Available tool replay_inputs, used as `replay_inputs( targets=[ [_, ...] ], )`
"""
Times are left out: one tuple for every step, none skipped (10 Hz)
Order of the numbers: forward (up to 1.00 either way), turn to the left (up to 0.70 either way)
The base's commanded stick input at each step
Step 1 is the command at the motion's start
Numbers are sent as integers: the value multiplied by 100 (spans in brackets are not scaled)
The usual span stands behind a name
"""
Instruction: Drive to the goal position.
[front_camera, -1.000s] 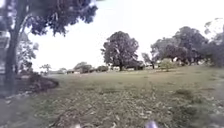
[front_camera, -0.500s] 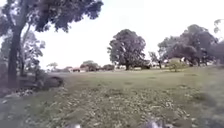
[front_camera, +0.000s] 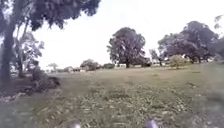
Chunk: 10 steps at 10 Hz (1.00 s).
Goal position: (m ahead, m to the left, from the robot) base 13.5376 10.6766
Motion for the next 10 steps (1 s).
replay_inputs(
  targets=[
    [70, 34],
    [70, 35],
    [70, 35],
    [70, 35],
    [70, 35],
    [70, 35],
    [70, 35],
    [70, 18],
    [70, 0],
    [70, 0]
  ],
)
